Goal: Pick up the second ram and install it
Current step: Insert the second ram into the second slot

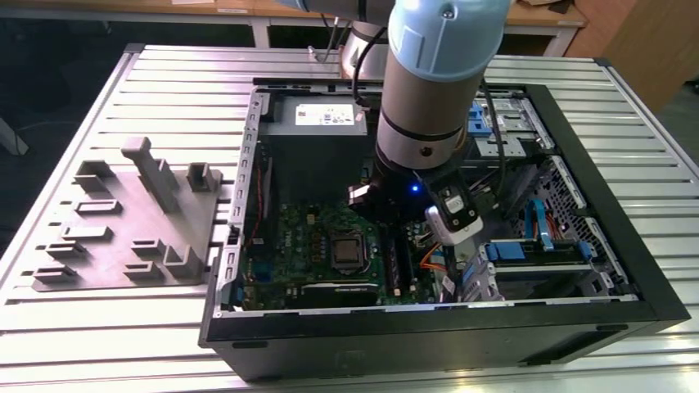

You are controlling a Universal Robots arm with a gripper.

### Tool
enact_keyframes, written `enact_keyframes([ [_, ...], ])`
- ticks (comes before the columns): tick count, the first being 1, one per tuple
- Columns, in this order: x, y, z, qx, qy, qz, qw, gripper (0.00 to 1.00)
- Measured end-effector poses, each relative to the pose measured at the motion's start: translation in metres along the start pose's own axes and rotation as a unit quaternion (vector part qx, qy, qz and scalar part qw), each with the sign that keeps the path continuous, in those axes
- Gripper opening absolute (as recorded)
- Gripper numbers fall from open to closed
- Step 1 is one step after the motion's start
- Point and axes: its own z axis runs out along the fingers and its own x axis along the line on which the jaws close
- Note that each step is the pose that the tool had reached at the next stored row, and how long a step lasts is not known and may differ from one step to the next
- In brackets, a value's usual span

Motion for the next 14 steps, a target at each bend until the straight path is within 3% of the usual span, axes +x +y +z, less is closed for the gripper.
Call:
enact_keyframes([
  [14,-0.0001,0.0001,-0.0020,-0.0016,0.0001,-0.002,1.0000,0.11],
])
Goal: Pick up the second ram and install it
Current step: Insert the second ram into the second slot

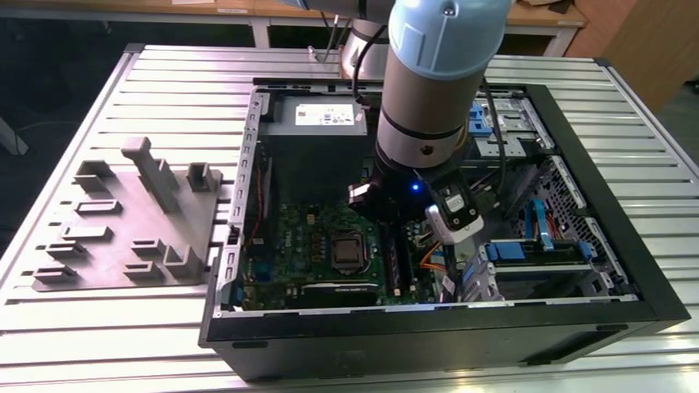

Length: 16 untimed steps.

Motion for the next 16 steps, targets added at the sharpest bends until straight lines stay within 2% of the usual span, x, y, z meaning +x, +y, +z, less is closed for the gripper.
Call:
enact_keyframes([
  [5,0.0000,0.0000,-0.0001,-0.0008,0.0006,-0.010,0.9999,0.11],
  [16,0.0000,-0.0009,0.0019,-0.0036,0.0007,-0.011,0.9999,0.11],
])
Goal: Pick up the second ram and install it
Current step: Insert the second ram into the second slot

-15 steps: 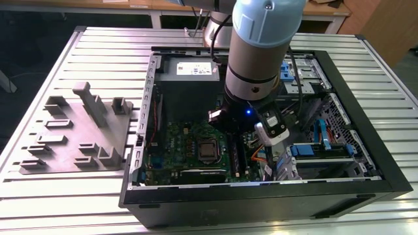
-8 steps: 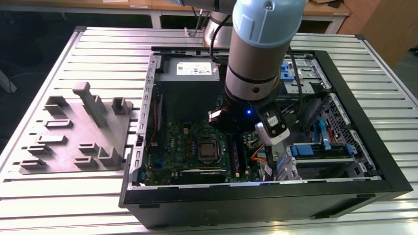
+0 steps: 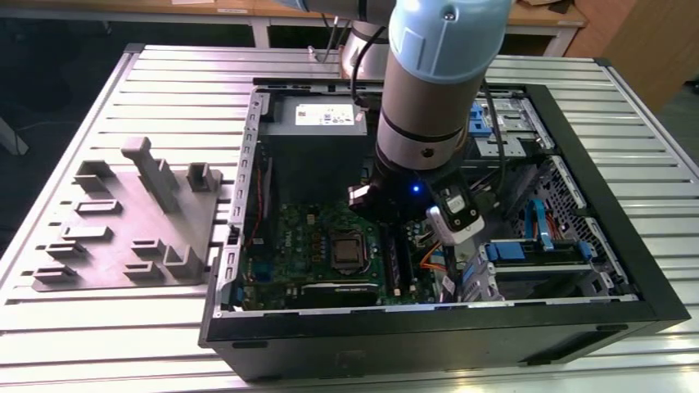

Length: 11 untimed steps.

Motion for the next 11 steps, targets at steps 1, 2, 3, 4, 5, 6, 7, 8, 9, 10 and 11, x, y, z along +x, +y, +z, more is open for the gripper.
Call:
enact_keyframes([
  [1,0.0000,-0.0001,0.0001,0.0000,0.0000,0.000,1.0000,0.11],
  [2,0.0000,-0.0001,0.0001,0.0000,0.0000,0.000,1.0000,0.11],
  [3,0.0000,-0.0002,0.0002,0.0000,0.0000,0.000,1.0000,0.11],
  [4,0.0000,-0.0002,0.0002,0.0000,0.0000,0.000,1.0000,0.11],
  [5,0.0000,-0.0003,0.0002,0.0000,0.0000,0.000,1.0000,0.11],
  [6,0.0000,-0.0005,0.0002,0.0000,0.0000,0.000,1.0000,0.11],
  [7,0.0000,-0.0007,0.0002,0.0000,0.0000,0.000,1.0000,0.11],
  [8,0.0000,-0.0010,0.0001,0.0001,0.0000,0.000,1.0000,0.11],
  [9,0.0000,-0.0010,0.0001,0.0000,0.0000,0.000,1.0000,0.11],
  [10,0.0000,-0.0010,0.0001,0.0000,0.0000,0.000,1.0000,0.11],
  [11,0.0000,-0.0010,0.0004,0.0000,0.0000,0.000,1.0000,0.11],
])
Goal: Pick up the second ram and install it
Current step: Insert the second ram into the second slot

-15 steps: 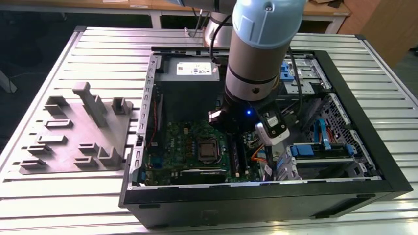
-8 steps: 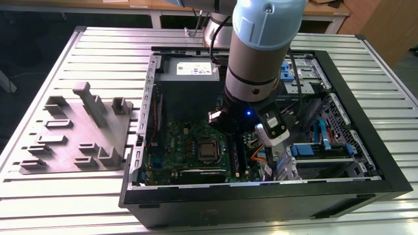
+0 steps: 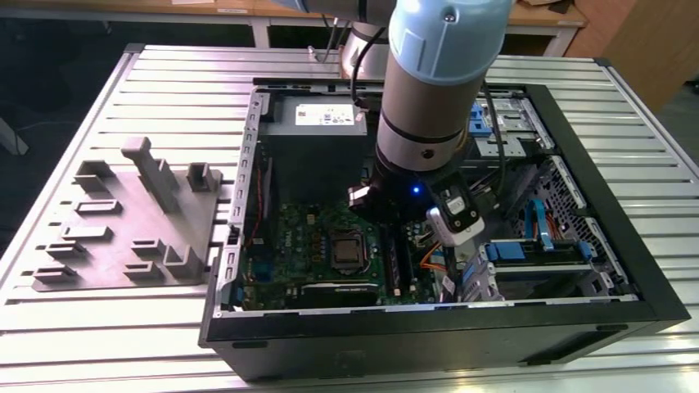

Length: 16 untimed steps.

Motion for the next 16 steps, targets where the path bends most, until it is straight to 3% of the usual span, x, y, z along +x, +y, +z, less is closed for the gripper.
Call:
enact_keyframes([
  [16,0.0002,0.0000,0.0004,-0.0001,0.0000,0.000,1.0000,0.11],
])
